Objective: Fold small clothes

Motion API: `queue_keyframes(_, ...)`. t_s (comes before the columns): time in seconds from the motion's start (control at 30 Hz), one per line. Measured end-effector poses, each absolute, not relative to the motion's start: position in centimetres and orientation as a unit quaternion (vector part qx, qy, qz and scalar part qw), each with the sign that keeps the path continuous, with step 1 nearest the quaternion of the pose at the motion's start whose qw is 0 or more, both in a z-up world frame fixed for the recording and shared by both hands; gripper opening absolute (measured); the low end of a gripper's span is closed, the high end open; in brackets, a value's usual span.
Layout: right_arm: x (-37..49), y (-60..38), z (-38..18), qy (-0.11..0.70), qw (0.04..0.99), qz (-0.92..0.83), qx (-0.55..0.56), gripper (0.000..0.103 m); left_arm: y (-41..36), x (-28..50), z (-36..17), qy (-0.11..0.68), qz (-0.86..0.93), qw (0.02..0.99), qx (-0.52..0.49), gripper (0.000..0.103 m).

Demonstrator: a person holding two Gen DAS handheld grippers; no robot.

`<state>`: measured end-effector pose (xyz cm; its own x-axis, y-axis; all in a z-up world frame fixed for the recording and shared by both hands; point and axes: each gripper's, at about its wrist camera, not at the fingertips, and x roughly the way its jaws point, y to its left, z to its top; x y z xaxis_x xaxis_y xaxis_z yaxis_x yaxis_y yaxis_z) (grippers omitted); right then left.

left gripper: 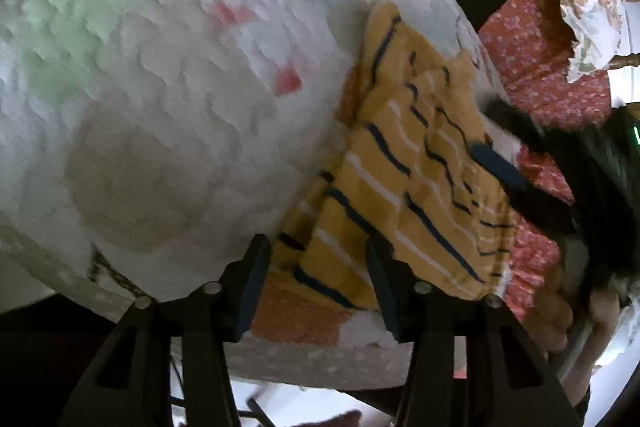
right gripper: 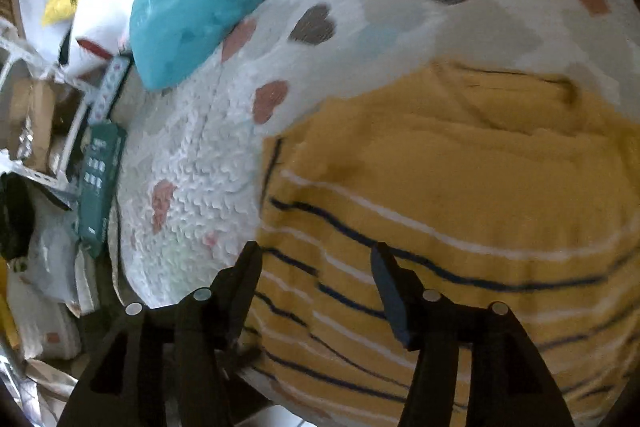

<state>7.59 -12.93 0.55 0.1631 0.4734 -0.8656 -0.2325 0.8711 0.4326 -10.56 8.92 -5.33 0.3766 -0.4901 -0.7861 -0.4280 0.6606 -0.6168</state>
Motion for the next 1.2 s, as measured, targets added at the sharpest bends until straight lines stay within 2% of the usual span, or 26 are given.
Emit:
queue_keyframes(0.1,9.1,-9.6,-1.4,0.630,0.739,0.224,0.078,0.068,8.3,-10.6,-5.7,0.566,-0.030,0.717,-0.407,0.052)
queue_keyframes(0.17,10.0,-7.3,-2.7,0.647,0.731,0.212,0.052,0.074,7.8,-10.7,-5.9,0.570,-0.033,0.716,-0.402,0.052)
queue_keyframes(0.23,10.4,-5.7,-3.3,0.653,0.728,0.206,0.018,0.088,7.5,-10.8,-5.8,0.570,-0.035,0.719,-0.396,0.052)
queue_keyframes(0.33,10.3,-2.8,-4.2,0.666,0.716,0.202,-0.060,0.093,7.1,-10.8,-5.8,0.573,-0.043,0.718,-0.393,0.052)
queue_keyframes(0.37,10.0,-1.7,-4.7,0.666,0.712,0.198,-0.097,0.094,7.0,-10.7,-5.8,0.574,-0.044,0.717,-0.393,0.051)
queue_keyframes(0.47,8.9,0.5,-5.8,0.661,0.702,0.183,-0.192,0.094,6.2,-10.5,-5.9,0.580,-0.048,0.715,-0.389,0.035)
queue_keyframes(0.57,8.0,1.8,-6.5,0.651,0.699,0.173,-0.240,0.093,5.9,-10.6,-6.0,0.581,-0.042,0.714,-0.388,0.029)
queue_keyframes(0.9,5.8,1.2,-6.9,0.630,0.711,0.169,-0.263,0.087,5.1,-11.8,-6.2,0.581,-0.022,0.717,-0.385,0.027)
queue_keyframes(0.97,5.5,0.0,-6.7,0.625,0.716,0.167,-0.262,0.081,4.6,-11.7,-6.2,0.581,-0.017,0.720,-0.379,0.027)
queue_keyframes(1.03,5.4,-0.5,-6.1,0.617,0.725,0.157,-0.263,0.062,3.8,-11.6,-5.8,0.582,-0.012,0.724,-0.372,0.026)
queue_keyframes(1.1,5.5,-1.1,-5.2,0.607,0.736,0.155,-0.256,0.048,3.2,-11.6,-5.5,0.580,-0.018,0.728,-0.366,0.009)
queue_keyframes(1.2,5.1,-2.4,-3.8,0.599,0.747,0.176,-0.230,0.025,2.2,-11.7,-4.6,0.570,-0.026,0.737,-0.361,0.007)
